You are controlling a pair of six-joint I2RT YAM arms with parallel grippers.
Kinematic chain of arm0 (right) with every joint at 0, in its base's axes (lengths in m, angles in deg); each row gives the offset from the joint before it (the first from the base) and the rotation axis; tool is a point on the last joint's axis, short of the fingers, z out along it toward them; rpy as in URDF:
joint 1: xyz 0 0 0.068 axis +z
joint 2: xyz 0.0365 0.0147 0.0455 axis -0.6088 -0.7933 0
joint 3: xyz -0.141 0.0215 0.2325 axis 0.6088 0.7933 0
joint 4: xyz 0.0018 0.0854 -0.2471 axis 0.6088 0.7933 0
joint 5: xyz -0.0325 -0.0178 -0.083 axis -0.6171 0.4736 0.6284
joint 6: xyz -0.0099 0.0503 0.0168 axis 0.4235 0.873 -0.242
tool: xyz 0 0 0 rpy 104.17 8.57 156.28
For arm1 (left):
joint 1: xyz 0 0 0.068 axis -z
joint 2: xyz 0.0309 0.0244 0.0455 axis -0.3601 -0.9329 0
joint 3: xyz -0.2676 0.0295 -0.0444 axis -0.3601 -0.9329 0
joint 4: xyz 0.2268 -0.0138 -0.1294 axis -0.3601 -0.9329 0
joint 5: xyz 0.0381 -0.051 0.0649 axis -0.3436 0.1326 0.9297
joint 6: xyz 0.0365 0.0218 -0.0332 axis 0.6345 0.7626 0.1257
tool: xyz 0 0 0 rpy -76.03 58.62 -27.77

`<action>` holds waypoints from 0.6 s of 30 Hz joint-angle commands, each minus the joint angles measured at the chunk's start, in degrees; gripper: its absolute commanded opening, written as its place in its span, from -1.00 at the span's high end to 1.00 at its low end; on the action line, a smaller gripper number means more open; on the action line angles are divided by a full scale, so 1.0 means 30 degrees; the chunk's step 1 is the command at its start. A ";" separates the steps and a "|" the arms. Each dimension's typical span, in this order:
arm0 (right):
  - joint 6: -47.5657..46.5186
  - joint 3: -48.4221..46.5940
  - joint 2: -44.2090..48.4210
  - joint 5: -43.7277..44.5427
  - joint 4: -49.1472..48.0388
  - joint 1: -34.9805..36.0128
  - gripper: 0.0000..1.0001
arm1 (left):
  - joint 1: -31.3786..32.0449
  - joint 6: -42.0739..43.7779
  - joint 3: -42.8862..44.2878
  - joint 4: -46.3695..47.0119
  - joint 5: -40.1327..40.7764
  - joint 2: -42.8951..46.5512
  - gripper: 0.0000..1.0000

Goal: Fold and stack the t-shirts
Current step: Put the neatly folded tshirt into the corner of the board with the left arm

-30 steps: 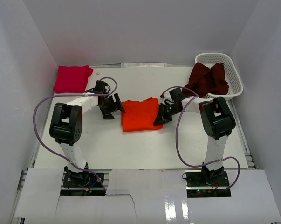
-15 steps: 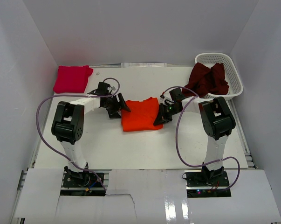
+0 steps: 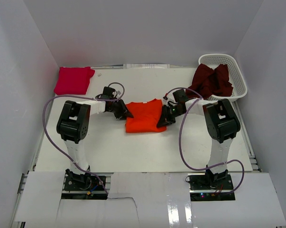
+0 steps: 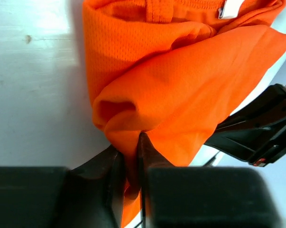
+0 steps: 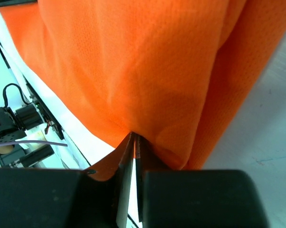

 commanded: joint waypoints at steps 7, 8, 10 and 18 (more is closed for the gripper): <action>0.0010 0.0117 0.4237 0.0306 0.0301 0.0005 0.05 | 0.0280 0.0495 -0.0037 -0.2003 0.1867 -0.1024 1.00; 0.0098 0.0059 0.5346 0.0335 0.0388 0.0005 0.02 | 0.0252 0.0757 0.0721 -0.2328 0.2216 -0.0820 1.00; 0.0128 -0.0409 0.6377 0.0278 0.1029 0.0005 0.01 | 0.0251 0.1109 0.1690 -0.3466 0.2772 -0.0672 1.00; 0.0450 -0.0470 1.0803 0.0072 0.1999 -0.0024 0.01 | -0.0655 0.3333 0.8857 -0.6429 0.4736 -0.1752 1.00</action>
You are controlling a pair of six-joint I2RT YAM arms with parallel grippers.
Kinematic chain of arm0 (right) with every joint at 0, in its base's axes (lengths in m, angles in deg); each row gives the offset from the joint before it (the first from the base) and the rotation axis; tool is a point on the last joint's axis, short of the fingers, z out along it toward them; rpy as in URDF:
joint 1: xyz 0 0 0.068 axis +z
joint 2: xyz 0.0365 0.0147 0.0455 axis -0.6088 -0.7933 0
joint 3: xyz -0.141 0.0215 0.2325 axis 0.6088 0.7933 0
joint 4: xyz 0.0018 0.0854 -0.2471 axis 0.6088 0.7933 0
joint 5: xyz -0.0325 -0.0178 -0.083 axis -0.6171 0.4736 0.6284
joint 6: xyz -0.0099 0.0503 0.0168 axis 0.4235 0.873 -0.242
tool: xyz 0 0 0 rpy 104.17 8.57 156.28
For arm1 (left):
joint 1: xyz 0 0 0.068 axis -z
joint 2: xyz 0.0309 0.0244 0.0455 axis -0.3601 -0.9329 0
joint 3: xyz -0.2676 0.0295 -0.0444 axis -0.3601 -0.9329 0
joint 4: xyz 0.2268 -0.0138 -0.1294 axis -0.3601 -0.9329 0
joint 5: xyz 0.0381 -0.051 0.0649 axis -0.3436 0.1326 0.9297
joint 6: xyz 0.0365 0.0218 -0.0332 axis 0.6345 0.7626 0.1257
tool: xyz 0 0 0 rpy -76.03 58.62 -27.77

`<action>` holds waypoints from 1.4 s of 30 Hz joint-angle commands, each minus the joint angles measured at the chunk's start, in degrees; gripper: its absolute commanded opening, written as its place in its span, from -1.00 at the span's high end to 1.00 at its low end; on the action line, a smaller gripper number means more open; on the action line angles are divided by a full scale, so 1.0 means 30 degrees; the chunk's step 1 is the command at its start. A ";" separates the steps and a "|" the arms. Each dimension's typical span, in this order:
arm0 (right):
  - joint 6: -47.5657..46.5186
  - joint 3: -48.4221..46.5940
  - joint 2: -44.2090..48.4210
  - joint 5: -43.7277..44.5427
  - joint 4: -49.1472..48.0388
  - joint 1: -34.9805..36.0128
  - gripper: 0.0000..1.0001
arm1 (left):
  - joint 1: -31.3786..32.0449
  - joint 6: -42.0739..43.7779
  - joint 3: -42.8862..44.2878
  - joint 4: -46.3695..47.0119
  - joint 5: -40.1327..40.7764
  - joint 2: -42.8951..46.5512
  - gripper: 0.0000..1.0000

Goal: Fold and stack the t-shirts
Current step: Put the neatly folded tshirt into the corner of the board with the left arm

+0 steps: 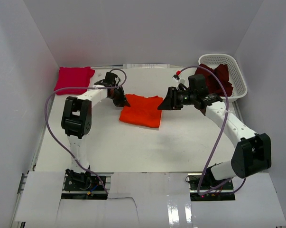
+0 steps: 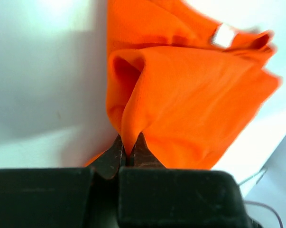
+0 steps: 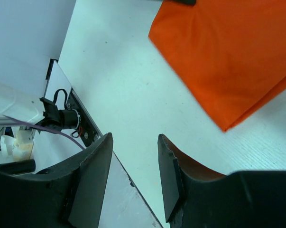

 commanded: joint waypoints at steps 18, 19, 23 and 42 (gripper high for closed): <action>0.0210 0.2064 0.4142 -0.0007 0.2394 -0.0024 0.01 | -0.6351 0.3925 1.8175 -0.4128 0.1518 -0.7851 1.00; 0.0210 0.2064 0.4288 0.0051 0.2568 -0.0024 0.01 | -0.6529 0.4013 1.8235 -0.3571 0.1373 -0.7851 1.00; 0.0385 0.2064 0.4465 -0.0066 0.2949 -0.0024 0.01 | -0.7320 0.4336 1.7856 -0.0993 -0.0118 -0.7618 1.00; 0.0620 0.2122 0.3850 -0.0476 0.3712 0.0005 0.01 | -1.0422 0.4104 1.7973 0.1091 -0.1176 -0.5831 1.00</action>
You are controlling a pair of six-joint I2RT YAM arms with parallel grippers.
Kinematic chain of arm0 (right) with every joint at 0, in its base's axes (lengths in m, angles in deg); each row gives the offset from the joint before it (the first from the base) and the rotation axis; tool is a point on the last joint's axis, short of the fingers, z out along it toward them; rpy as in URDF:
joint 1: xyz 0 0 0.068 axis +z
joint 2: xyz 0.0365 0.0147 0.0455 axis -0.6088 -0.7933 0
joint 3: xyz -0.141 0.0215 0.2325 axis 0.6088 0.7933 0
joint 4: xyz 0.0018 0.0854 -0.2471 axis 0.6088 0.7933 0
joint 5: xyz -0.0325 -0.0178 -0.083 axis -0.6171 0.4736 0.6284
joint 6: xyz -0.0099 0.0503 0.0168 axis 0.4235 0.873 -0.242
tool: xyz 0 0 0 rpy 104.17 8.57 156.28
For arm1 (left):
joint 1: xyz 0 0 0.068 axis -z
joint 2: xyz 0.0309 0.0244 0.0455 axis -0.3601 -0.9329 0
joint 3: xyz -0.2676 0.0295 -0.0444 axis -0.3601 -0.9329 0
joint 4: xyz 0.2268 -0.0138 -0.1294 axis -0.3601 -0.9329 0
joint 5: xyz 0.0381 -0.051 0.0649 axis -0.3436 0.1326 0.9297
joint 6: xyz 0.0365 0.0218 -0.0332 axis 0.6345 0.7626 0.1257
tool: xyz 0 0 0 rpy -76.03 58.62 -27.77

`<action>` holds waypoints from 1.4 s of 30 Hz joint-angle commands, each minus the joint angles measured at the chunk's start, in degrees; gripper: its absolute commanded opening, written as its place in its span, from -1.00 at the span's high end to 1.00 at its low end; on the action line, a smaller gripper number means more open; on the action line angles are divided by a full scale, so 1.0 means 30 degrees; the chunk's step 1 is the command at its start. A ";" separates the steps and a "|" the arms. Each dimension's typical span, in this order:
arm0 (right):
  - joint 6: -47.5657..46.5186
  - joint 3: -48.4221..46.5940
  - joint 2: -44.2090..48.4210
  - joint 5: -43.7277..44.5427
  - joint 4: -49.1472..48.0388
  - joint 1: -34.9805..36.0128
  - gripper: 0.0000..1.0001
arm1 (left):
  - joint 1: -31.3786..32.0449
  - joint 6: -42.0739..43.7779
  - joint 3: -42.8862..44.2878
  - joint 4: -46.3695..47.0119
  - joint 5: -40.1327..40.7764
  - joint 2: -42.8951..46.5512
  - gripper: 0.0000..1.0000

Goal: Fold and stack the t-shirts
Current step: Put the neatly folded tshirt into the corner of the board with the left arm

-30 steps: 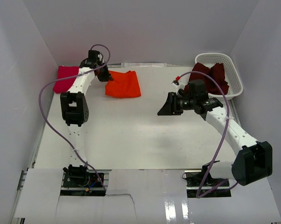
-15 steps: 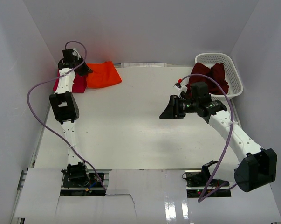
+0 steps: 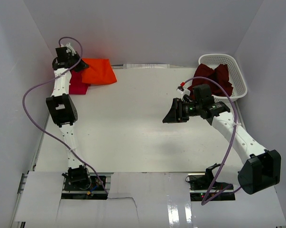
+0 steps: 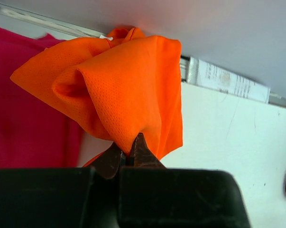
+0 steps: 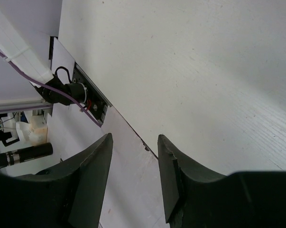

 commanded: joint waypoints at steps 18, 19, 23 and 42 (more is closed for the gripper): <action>0.0417 0.0756 -0.0188 -0.0710 -0.0667 0.0181 0.01 | -0.3567 -0.2470 -0.2877 0.2117 -0.1123 0.3113 1.00; 0.0475 0.0844 -0.0187 -0.0739 -0.0726 0.0181 0.01 | -0.3567 -0.2500 -0.3345 0.2118 -0.1006 0.3114 1.00; 0.0505 0.1079 -0.0187 -0.0857 -0.0873 0.0211 0.01 | -0.3684 -0.2237 -0.3584 0.1446 0.0137 0.2968 1.00; 0.0798 0.1167 -0.0480 -0.1004 -0.1284 0.0386 0.01 | -0.3743 -0.3876 -0.5429 0.0273 0.5320 0.3377 1.00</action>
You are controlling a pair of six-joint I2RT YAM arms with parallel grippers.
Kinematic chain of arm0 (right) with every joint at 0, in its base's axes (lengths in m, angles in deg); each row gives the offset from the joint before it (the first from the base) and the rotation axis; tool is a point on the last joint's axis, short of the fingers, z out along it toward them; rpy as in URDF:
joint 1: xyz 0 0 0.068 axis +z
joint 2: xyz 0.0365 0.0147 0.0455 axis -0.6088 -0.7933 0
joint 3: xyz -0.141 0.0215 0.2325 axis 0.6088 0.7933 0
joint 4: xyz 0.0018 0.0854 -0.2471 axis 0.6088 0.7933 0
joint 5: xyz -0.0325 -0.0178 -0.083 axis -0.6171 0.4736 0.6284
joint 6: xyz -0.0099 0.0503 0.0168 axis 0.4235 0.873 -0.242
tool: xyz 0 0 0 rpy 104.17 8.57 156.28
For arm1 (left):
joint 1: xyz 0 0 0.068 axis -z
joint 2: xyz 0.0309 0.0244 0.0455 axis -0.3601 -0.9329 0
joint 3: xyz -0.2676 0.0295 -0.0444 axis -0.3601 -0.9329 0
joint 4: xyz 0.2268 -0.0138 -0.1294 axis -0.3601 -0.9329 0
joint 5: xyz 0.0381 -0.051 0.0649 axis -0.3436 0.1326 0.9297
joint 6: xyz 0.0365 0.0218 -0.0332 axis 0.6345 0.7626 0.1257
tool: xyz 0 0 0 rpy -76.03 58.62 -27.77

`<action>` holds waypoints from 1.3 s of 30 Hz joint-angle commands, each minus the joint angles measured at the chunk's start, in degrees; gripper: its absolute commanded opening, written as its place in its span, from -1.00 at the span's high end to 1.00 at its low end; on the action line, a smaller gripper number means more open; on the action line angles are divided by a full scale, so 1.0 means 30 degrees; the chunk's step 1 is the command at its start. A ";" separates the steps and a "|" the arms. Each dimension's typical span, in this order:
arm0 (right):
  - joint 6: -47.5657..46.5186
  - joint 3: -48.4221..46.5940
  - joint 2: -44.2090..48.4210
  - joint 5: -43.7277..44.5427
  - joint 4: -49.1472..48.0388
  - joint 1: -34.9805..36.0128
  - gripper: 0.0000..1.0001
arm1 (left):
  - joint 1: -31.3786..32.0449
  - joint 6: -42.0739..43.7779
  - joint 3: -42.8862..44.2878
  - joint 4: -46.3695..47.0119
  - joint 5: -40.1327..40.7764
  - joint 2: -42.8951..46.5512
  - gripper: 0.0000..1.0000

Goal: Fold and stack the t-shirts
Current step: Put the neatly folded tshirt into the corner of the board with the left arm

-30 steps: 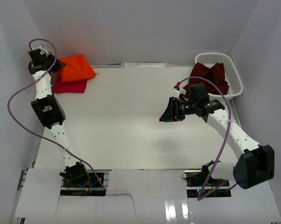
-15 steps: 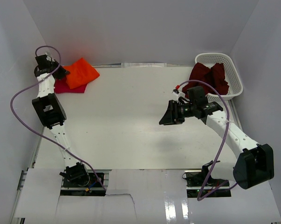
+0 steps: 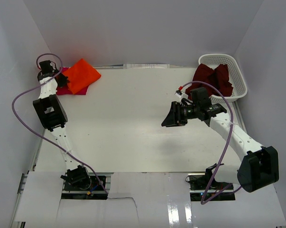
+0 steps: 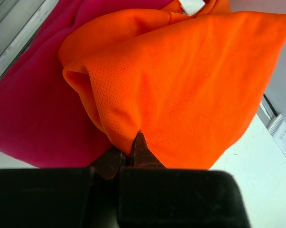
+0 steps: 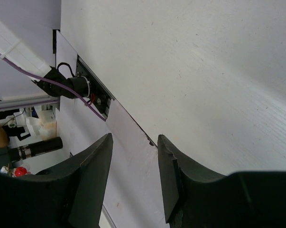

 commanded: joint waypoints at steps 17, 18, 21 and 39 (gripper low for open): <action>0.0164 0.0368 0.0074 -0.0501 -0.0804 0.0190 0.01 | -0.0129 -0.0222 0.2513 -0.0545 -0.1247 -0.0047 1.00; 0.0135 0.0280 0.0045 -0.0472 -0.0775 0.0161 0.01 | -0.0129 -0.0045 0.2692 -0.0341 -0.1364 -0.0137 1.00; 0.0135 0.0134 -0.0071 -0.0472 -0.0658 0.0161 0.01 | -0.0129 0.0717 0.2666 0.0680 -0.1599 -0.0051 1.00; -0.0070 -0.3176 -0.2796 -0.1759 0.1540 0.0248 0.02 | 0.0603 0.8392 0.2868 0.4291 -0.1161 0.0801 1.00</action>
